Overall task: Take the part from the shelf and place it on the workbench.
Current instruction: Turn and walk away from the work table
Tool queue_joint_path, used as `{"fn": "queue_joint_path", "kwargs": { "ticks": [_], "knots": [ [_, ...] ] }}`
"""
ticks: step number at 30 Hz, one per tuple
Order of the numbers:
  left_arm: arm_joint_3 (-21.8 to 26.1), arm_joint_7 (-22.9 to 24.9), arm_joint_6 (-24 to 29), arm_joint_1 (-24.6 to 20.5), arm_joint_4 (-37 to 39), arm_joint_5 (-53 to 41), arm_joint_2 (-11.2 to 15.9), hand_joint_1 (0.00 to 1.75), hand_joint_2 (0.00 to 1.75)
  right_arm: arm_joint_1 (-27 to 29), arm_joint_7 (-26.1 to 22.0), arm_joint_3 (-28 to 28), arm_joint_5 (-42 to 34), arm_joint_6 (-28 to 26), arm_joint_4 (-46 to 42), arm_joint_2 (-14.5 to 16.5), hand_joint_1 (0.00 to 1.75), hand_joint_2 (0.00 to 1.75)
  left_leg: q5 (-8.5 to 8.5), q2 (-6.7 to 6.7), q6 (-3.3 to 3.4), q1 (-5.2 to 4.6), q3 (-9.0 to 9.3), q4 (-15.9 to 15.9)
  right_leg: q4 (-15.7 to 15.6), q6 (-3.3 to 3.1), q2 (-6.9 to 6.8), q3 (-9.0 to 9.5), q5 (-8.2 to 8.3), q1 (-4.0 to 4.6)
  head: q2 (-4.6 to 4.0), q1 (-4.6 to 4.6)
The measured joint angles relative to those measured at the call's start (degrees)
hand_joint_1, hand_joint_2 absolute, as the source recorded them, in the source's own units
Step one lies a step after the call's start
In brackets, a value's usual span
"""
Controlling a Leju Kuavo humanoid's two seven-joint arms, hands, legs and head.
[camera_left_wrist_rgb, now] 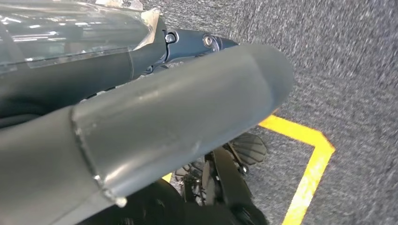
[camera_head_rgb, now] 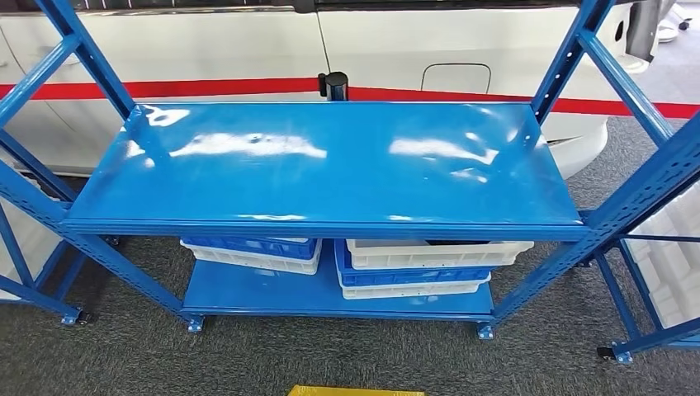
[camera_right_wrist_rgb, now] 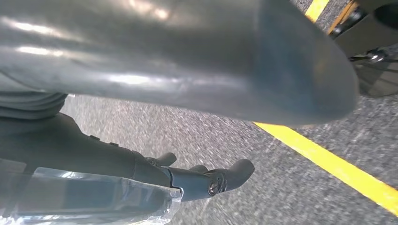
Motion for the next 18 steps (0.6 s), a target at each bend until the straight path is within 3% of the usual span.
{"fn": "queue_joint_path", "kwargs": {
  "ticks": [2,3,5,7,9,10,11,12,13,14,15,17,18],
  "knots": [
    [-0.01,0.03,0.04,-0.12,0.0,-0.01,0.04,0.0,0.0,-0.06,0.01,-0.14,0.04,0.0,0.0,0.03,0.0,0.0,1.21,1.73,0.59,-0.39,2.21,-4.27,-0.2,0.76,-0.9,0.57,-0.53,0.38,0.0,0.05],
    [-0.01,0.05,0.13,-0.17,0.0,-0.02,0.05,0.0,0.0,-0.09,0.01,-0.22,0.05,0.0,-0.01,0.03,0.0,0.0,0.99,1.76,0.97,-0.69,2.34,-4.63,-0.47,1.17,-1.42,0.88,-0.71,0.53,0.0,0.07],
    [-0.03,0.16,0.52,-0.17,0.0,-0.03,0.05,0.0,0.0,-0.23,-0.01,-0.34,0.08,-0.01,-0.07,0.05,0.0,0.0,1.08,0.49,1.86,-0.88,2.64,-5.26,-0.9,1.88,-2.06,1.65,-1.02,0.54,0.0,0.07],
    [-0.04,0.44,1.26,-0.2,0.0,-0.02,0.05,0.0,0.0,-0.33,-0.13,-0.48,-0.05,-0.03,-0.14,0.08,0.0,0.0,1.46,-0.54,2.87,-0.68,3.32,-6.14,1.15,2.0,-0.12,1.13,-2.37,0.42,0.0,0.26],
    [-0.04,0.97,1.96,-0.28,0.0,0.02,0.06,0.0,0.0,-0.28,-0.29,-0.69,-0.37,-0.05,-0.15,0.09,0.0,0.0,1.54,-1.53,3.61,-0.67,3.73,-6.47,8.06,1.47,2.58,-2.47,-5.27,0.34,0.0,0.59],
    [-0.04,1.27,2.15,-0.31,0.0,0.05,0.07,0.0,0.0,-0.23,-0.33,-0.84,-0.5,-0.07,-0.15,0.1,0.0,0.0,1.46,-2.11,3.83,-0.8,3.8,-6.46,11.99,1.34,3.12,-4.82,-6.48,0.39,0.0,0.68],
    [-0.04,1.58,2.26,-0.31,0.01,0.1,0.07,0.0,0.44,-0.14,-0.35,-1.01,-0.6,-0.12,-0.15,0.06,0.0,0.0,1.35,-2.71,3.93,-0.94,3.91,-6.44,14.76,1.43,3.37,-6.75,-6.97,0.45,0.0,0.73],
    [-0.03,1.89,2.29,-0.28,0.01,0.18,0.06,0.0,0.87,-0.06,-0.34,-1.18,-0.64,-0.17,-0.14,0.01,0.0,0.0,1.22,-3.24,3.97,-1.06,4.06,-6.43,15.43,1.73,3.47,-7.72,-6.46,0.51,0.0,0.75],
    [-0.02,2.16,2.31,-0.25,0.02,0.28,0.05,0.0,1.31,-0.01,-0.32,-1.37,-0.67,-0.24,-0.14,-0.04,0.0,0.0,1.07,-3.69,3.95,-1.15,4.3,-6.42,13.64,2.16,3.5,-7.51,-4.9,0.54,0.0,0.76],
    [-0.01,2.43,2.32,-0.22,0.02,0.39,0.04,0.0,1.75,-0.02,-0.29,-1.55,-0.71,-0.34,-0.14,-0.11,0.0,0.44,0.88,-4.05,3.86,-1.22,4.59,-6.4,10.04,2.55,3.51,-6.37,-2.75,0.55,0.0,0.79],
    [-0.01,2.66,2.32,-0.21,0.02,0.47,0.03,0.0,1.75,-0.06,-0.23,-1.72,-0.75,-0.46,-0.15,-0.16,0.0,0.87,0.69,-4.29,3.72,-1.28,4.83,-6.39,6.02,2.69,3.55,-4.98,-0.61,0.55,0.0,0.83],
    [-0.01,3.13,2.31,-0.23,0.02,0.51,0.05,0.0,0.87,-0.22,-0.06,-2.1,-0.86,-0.81,-0.15,-0.26,0.0,1.75,0.25,-4.61,3.27,-1.6,5.06,-6.19,0.54,2.19,3.66,-3.0,2.12,0.69,0.0,0.86],
    [-0.01,3.33,2.31,-0.23,0.02,0.51,0.08,0.0,0.87,-0.29,0.02,-2.26,-0.89,-0.97,-0.15,-0.27,0.0,1.75,0.09,-4.65,3.29,-1.74,5.04,-6.08,-0.25,1.79,3.71,-2.73,2.55,0.67,0.0,0.87]
  ]
}}
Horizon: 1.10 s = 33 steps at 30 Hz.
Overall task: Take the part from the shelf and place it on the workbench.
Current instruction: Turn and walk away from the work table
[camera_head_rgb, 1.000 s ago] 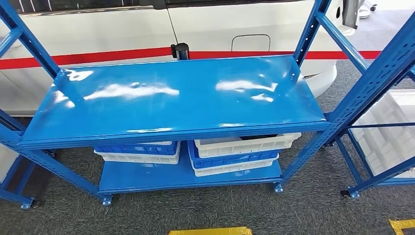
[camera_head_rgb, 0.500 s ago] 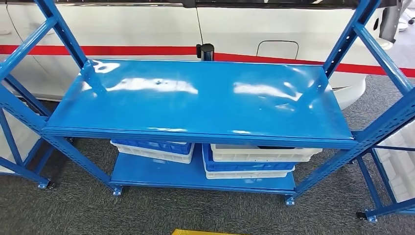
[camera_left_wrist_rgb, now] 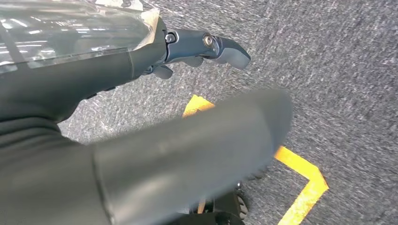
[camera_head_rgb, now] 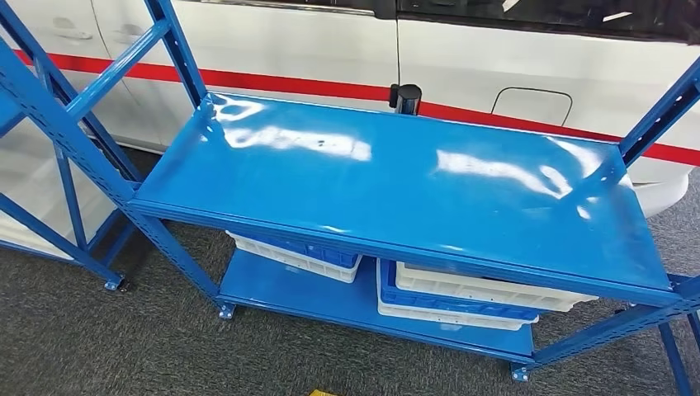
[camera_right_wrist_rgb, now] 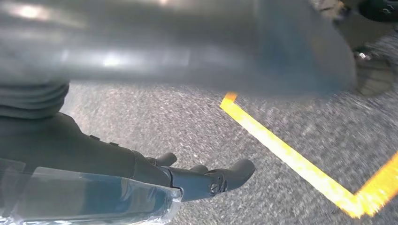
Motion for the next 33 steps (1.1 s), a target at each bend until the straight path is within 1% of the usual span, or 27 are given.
{"fn": "queue_joint_path", "kwargs": {
  "ticks": [1,3,8,11,13,14,15,17,18,26,33],
  "knots": [
    [0.0,0.19,0.03,0.01,0.0,-0.01,0.03,0.0,0.87,-0.06,0.08,-0.18,-0.02,-0.16,0.0,-0.02,0.0,1.75,-0.11,0.01,0.08,-0.1,-0.02,0.09,-0.19,-0.25,0.03,0.1,0.17,0.04,0.0,-0.02],
    [-0.01,0.58,0.28,0.02,0.0,-0.05,0.05,0.0,1.75,-0.1,0.19,-0.55,-0.04,-0.33,0.0,-0.02,0.0,1.75,-0.13,0.15,0.46,-0.01,0.03,0.03,-0.21,-0.36,0.09,0.18,0.24,0.03,0.0,-0.01],
    [-0.76,1.94,1.04,0.06,-0.07,0.22,0.35,0.0,1.75,0.03,0.33,-1.35,-0.54,-0.45,-0.04,-0.05,0.0,1.75,-0.15,0.22,0.38,0.12,0.28,-0.27,-0.21,-0.64,0.14,0.26,0.07,0.22,0.0,-0.02],
    [-0.89,1.98,1.04,0.08,-0.07,0.26,0.4,0.0,1.75,0.05,0.33,-1.37,-0.61,-0.45,-0.06,-0.05,0.0,1.75,-0.16,0.22,0.37,0.13,0.29,-0.27,-0.21,-0.64,0.14,0.27,0.07,0.23,0.0,-0.01],
    [-2.83,2.42,0.94,0.51,-0.26,1.19,0.78,0.0,1.75,0.43,0.27,-1.63,-1.61,-0.52,-0.26,-0.03,0.0,1.75,-0.2,0.22,0.13,0.15,0.39,-0.38,-0.2,-0.72,0.13,0.32,0.02,0.28,0.0,0.0],
    [-5.18,2.9,0.69,0.99,-0.54,2.47,1.27,0.0,1.31,0.92,0.13,-1.94,-3.0,-0.62,-0.56,0.0,0.0,1.31,-0.24,0.22,-0.06,0.17,0.45,-0.44,-0.2,-0.77,0.13,0.34,-0.01,0.34,0.0,0.0],
    [-8.61,3.6,0.24,1.71,-1.0,4.38,2.02,0.0,0.87,1.64,-0.2,-2.32,-5.08,-0.75,-1.04,0.05,0.0,0.87,-0.29,0.22,-0.3,0.19,0.52,-0.5,-0.2,-0.87,0.13,0.36,-0.08,0.42,0.0,-0.01],
    [-14.77,4.8,-0.74,3.02,-1.91,7.95,3.41,0.0,0.0,2.98,-0.88,-2.96,-9.0,-0.99,-2.03,0.18,0.0,0.0,-0.35,0.22,-0.55,0.18,0.57,-0.53,-0.19,-0.99,0.13,0.36,-0.16,0.53,0.0,0.0],
    [-17.03,5.22,-1.13,3.52,-2.28,9.23,3.91,0.0,0.0,3.46,-1.18,-3.15,-10.43,-1.07,-2.42,0.23,0.0,0.0,-0.37,0.22,-0.61,0.16,0.58,-0.53,-0.19,-1.05,0.13,0.36,-0.2,0.55,0.0,0.01],
    [-29.85,7.58,-3.29,6.27,-4.43,16.3,6.6,0.0,0.0,6.16,-2.79,-4.26,-18.22,-1.45,-4.75,0.69,0.0,0.0,-0.39,0.22,-0.59,-0.15,0.57,-0.53,-0.22,-1.04,0.13,0.38,-0.21,0.36,0.0,0.02],
    [-40.87,9.62,-5.16,8.68,-6.29,22.55,9.07,0.0,0.0,8.5,-4.25,-5.08,-25.1,-1.79,-6.91,1.2,0.0,0.0,-0.43,0.23,-0.55,-0.23,0.57,-0.53,-0.26,-1.03,0.13,0.35,-0.21,0.25,0.0,0.01]
  ]
}}
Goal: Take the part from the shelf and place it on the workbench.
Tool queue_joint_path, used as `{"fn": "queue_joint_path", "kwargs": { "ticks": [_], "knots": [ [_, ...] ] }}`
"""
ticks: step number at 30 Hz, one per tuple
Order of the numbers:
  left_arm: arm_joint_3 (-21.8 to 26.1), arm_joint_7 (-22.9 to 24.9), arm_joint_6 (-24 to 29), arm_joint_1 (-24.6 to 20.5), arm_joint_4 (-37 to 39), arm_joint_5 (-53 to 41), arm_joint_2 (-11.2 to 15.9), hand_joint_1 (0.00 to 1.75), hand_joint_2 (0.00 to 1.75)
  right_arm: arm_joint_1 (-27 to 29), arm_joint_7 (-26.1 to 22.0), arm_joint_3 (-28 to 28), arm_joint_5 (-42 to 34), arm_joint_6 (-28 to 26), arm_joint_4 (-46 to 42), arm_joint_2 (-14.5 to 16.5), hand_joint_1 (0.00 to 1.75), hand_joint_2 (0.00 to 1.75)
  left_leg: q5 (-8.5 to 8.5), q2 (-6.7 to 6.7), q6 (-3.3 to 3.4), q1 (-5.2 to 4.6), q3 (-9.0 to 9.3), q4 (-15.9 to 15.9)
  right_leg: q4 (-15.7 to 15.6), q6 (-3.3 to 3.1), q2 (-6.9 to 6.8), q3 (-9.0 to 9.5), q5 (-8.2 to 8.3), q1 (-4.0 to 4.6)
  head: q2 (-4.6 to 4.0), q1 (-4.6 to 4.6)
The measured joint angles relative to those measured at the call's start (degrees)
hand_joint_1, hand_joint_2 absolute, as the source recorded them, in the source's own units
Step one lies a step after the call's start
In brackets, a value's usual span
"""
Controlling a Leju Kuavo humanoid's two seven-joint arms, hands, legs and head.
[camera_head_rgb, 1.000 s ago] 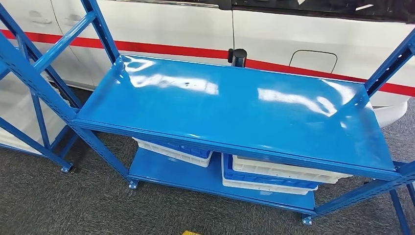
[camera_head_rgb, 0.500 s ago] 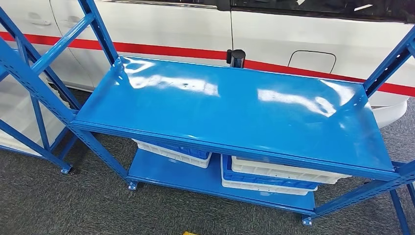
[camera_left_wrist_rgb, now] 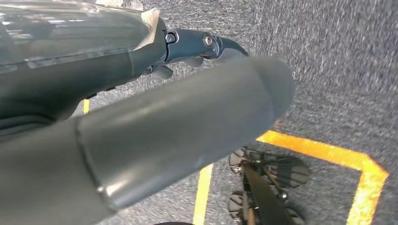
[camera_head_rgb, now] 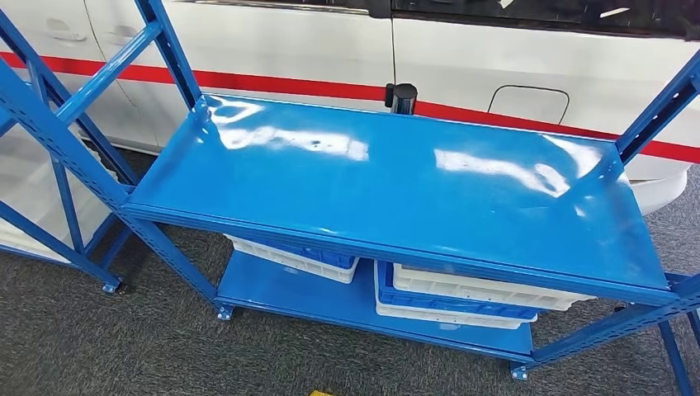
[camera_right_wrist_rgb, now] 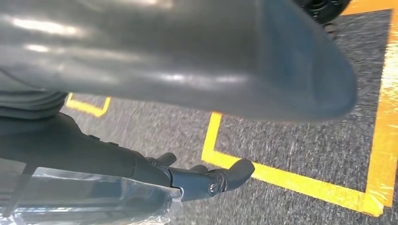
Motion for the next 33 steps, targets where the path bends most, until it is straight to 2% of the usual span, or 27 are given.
{"fn": "queue_joint_path", "kwargs": {
  "ticks": [7,14,20,33],
  "knots": [
    [-11.35,2.08,-1.93,2.45,-1.97,6.27,2.43,0.0,0.0,2.39,-1.45,-0.81,-6.89,-0.4,-2.28,0.48,0.0,0.0,-0.01,0.0,0.0,0.0,0.01,-0.01,0.0,-0.01,0.0,0.0,-0.01,-0.03,0.0,-0.01],
    [-19.58,3.87,-3.55,4.2,-3.38,11.61,4.08,0.0,0.0,4.02,-2.76,-1.62,-12.8,-0.75,-3.94,0.83,0.0,0.0,-0.01,0.0,-0.01,0.01,0.01,-0.02,0.0,-0.01,0.0,-0.01,-0.01,-0.03,0.0,0.0],
    [-22.04,4.1,-3.72,4.61,-3.82,12.24,4.62,0.0,0.0,4.43,-2.85,-1.77,-13.39,-0.83,-4.58,0.93,0.0,0.0,-0.01,0.0,0.0,0.0,0.02,-0.01,0.0,-0.01,0.0,0.0,-0.01,-0.03,0.0,0.0],
    [-23.05,4.13,-3.72,4.68,-4.18,12.25,4.88,0.0,0.0,4.49,-2.86,-1.88,-13.41,-0.83,-4.92,1.12,0.0,0.0,-0.01,0.0,-0.01,0.0,0.02,-0.01,0.0,-0.01,0.0,0.0,-0.01,-0.03,0.0,0.0]
  ]
}}
